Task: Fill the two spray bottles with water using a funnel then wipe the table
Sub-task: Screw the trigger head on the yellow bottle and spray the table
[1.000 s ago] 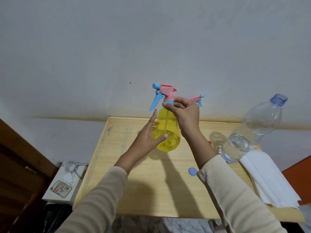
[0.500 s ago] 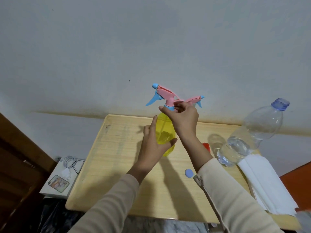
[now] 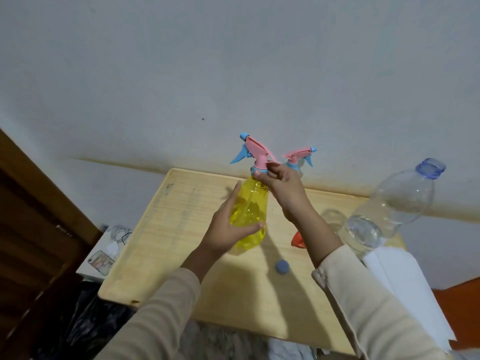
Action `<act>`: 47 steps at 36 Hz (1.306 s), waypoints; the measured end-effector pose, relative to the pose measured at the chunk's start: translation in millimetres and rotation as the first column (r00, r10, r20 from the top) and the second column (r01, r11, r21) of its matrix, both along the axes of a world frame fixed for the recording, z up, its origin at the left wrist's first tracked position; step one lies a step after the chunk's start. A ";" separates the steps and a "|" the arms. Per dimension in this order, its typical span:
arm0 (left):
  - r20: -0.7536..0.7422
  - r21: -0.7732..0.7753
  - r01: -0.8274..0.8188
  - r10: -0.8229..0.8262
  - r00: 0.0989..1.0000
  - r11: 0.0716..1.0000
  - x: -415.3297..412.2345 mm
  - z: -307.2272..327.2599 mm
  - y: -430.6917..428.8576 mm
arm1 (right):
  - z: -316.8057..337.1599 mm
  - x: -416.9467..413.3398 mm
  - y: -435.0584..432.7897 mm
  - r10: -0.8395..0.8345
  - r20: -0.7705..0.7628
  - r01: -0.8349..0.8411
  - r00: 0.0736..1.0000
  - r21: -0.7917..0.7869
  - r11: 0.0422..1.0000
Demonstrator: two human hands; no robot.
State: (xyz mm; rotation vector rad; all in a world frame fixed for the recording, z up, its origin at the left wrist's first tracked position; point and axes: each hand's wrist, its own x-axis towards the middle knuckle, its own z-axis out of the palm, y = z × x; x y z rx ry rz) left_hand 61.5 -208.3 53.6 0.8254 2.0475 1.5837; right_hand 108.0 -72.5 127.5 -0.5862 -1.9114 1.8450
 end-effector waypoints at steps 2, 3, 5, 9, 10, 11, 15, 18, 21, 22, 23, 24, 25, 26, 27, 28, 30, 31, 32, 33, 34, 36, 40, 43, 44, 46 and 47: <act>-0.027 -0.020 -0.006 0.006 1.000 1.000 5.9 -2.1 0.1 | -0.5 4.4 0.8 -0.007 -0.004 0.007 1.000 -0.001 1.000; -0.039 -0.031 -0.005 0.004 0.999 0.999 9.5 -3.2 0.1 | -1.7 7.4 1.4 -0.014 -0.002 0.014 1.000 0.008 1.000; -0.065 -0.050 -0.011 0.007 0.998 0.999 17.6 -7.2 1.5 | -4.6 14.5 2.5 -0.040 0.009 0.039 0.999 0.061 0.997; -0.091 -0.100 -0.056 0.047 0.995 0.993 40.6 -9.3 10.3 | -9.8 31.2 7.2 -0.073 -0.002 0.072 0.997 0.162 0.984; -0.090 -0.099 -0.068 0.059 0.994 0.993 45.5 -9.8 13.1 | -10.7 35.3 8.5 -0.077 -0.011 0.077 0.997 0.192 0.978; -0.090 -0.089 -0.078 0.070 0.993 0.993 49.7 -10.5 14.9 | -11.8 39.1 9.8 -0.078 -0.023 0.081 0.997 0.231 0.970; -0.068 -0.052 -0.093 0.089 0.994 0.994 60.2 -11.4 14.6 | -12.5 50.1 11.3 -0.057 -0.059 0.073 0.997 0.335 0.939; -0.031 -0.039 -0.057 0.056 0.998 0.998 67.1 -11.1 7.9 | -9.1 50.2 9.8 0.010 -0.054 0.008 0.998 0.319 0.948; -0.020 -0.061 0.005 -0.006 1.000 0.998 74.2 -12.3 -0.5 | -8.2 42.9 2.6 0.046 -0.049 -0.030 0.998 0.287 0.958; -0.013 -0.066 0.013 -0.013 1.000 0.998 76.2 -13.3 -3.2 | -9.3 40.4 -1.0 0.045 -0.069 -0.026 0.997 0.255 0.967; 0.005 -0.065 0.013 -0.013 1.000 0.998 78.5 -13.1 -5.8 | -11.0 38.2 -4.7 0.042 -0.096 -0.021 0.994 0.216 0.976; 0.034 -0.062 0.011 -0.009 0.999 0.998 79.8 -13.3 -8.4 | -13.8 36.0 -7.9 0.041 -0.119 -0.018 0.992 0.189 0.982; 0.053 -0.068 0.009 -0.005 0.999 0.998 80.5 -12.8 -12.6 | -17.2 33.1 -11.9 0.044 -0.126 -0.022 0.991 0.173 0.985; 0.055 -0.082 0.017 -0.013 0.998 0.996 80.7 -12.7 -15.6 | -19.7 31.5 -14.7 0.043 -0.122 -0.022 0.992 0.167 0.986; 0.044 -0.109 0.031 -0.027 0.999 0.994 80.3 -12.5 -18.8 | -21.8 30.4 -17.4 0.041 -0.117 -0.022 0.992 0.163 0.986; 0.033 -0.138 0.041 -0.037 0.999 0.990 78.8 -12.6 -22.8 | -23.5 28.7 -20.7 0.040 -0.113 -0.022 0.993 0.160 0.987; 0.013 -0.206 0.058 -0.056 0.998 0.977 74.1 -11.2 -30.7 | -25.6 25.2 -26.7 0.023 -0.104 -0.007 0.994 0.152 0.988; 0.001 -0.233 0.064 -0.066 0.998 0.970 71.4 -8.3 -34.1 | -26.1 22.8 -29.3 0.011 -0.099 0.003 0.995 0.144 0.990; -0.021 -0.258 0.064 -0.072 0.997 0.964 68.1 -4.5 -37.1 | -25.9 20.4 -32.0 0.002 -0.095 0.011 0.996 0.139 0.990; -0.053 -0.286 0.061 -0.079 0.995 0.956 64.3 -1.5 -40.0 | -25.6 17.7 -34.4 -0.004 -0.093 0.017 0.996 0.135 0.991; -0.081 -0.318 0.057 -0.087 0.993 0.946 60.1 2.4 -43.4 | -24.9 15.1 -36.7 -0.010 -0.098 0.023 0.995 0.129 0.991; -0.130 -0.377 0.060 -0.117 0.985 0.924 48.8 7.0 -50.7 | -23.4 9.2 -40.3 -0.027 -0.112 0.040 0.993 0.117 0.992; -0.198 -0.585 0.011 -0.156 0.968 0.811 17.4 8.8 -69.2 | -23.3 -1.5 -43.9 -0.012 -0.117 0.028 0.993 0.138 0.990; -0.187 -0.695 -0.017 -0.158 0.970 0.719 -9.1 5.4 -82.1 | -30.3 -8.7 -46.7 -0.033 -0.081 0.047 0.996 0.176 0.983; -0.171 -0.733 -0.022 -0.152 0.974 0.680 -18.3 2.9 -85.5 | -33.7 -10.4 -48.1 -0.044 -0.067 0.056 0.997 0.187 0.981; -0.140 -0.797 -0.021 -0.150 0.979 0.604 -34.2 -4.9 -91.9 | -42.1 -13.1 -51.0 -0.068 -0.034 0.074 0.997 0.216 0.974; -0.133 -0.816 -0.023 -0.149 0.980 0.578 -40.6 -10.9 -95.3 | -46.8 -14.4 -52.3 -0.076 -0.011 0.077 0.997 0.234 0.969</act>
